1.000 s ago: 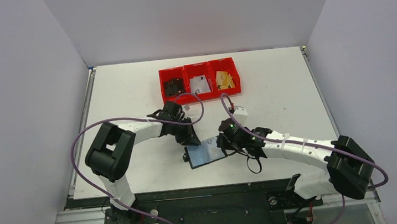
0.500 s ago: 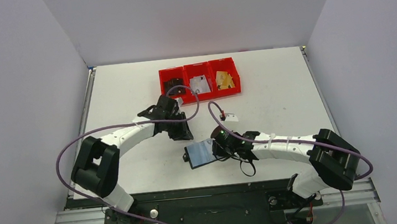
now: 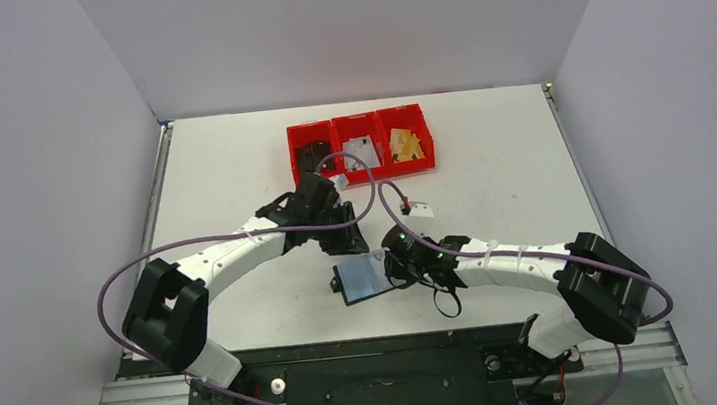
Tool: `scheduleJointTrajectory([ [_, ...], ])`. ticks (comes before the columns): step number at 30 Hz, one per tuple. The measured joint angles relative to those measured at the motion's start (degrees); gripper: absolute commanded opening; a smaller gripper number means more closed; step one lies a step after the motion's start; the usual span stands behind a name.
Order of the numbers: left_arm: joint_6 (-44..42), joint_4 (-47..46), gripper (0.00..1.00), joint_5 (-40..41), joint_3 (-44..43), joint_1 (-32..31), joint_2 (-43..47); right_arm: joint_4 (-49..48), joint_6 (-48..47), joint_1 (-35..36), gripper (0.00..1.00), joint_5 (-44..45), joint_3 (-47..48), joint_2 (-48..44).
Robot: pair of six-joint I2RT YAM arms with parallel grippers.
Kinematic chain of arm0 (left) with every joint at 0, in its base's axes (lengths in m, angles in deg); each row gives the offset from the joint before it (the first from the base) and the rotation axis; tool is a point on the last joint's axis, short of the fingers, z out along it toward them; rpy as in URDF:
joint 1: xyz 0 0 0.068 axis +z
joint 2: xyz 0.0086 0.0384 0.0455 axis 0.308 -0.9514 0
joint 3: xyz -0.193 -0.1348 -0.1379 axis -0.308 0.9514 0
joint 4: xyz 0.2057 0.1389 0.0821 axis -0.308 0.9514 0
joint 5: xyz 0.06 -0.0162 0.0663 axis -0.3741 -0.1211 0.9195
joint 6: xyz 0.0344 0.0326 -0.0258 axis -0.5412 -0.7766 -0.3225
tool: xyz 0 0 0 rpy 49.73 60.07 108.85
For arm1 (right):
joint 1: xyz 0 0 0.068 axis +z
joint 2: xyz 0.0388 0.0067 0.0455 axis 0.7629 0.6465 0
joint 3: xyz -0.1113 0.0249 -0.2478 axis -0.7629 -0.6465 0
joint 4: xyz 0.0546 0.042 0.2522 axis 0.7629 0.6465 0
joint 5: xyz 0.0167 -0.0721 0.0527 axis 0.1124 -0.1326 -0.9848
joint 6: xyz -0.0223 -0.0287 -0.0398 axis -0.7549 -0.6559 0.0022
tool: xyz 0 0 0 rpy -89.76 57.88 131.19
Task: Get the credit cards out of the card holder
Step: Remove the credit card from the card holder.
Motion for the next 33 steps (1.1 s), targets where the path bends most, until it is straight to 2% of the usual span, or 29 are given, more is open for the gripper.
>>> scheduleJointTrajectory([
  [5,1.6,-3.0,0.15,0.7,4.2,-0.7,-1.9,-0.3,0.2,0.0,0.21,0.3,-0.5,0.0],
  [11,3.0,-6.7,0.11,1.0,12.0,-0.7,-4.9,-0.4,0.2,0.0,0.14,0.5,-0.9,1.5],
  [18,3.7,-10.4,0.10,0.3,12.7,-0.7,-5.7,-0.2,0.1,0.2,0.11,0.9,-0.4,3.9],
  [33,3.5,-11.4,0.10,-0.9,13.4,0.2,-5.6,-0.2,0.0,2.7,0.10,0.6,3.7,8.1],
])
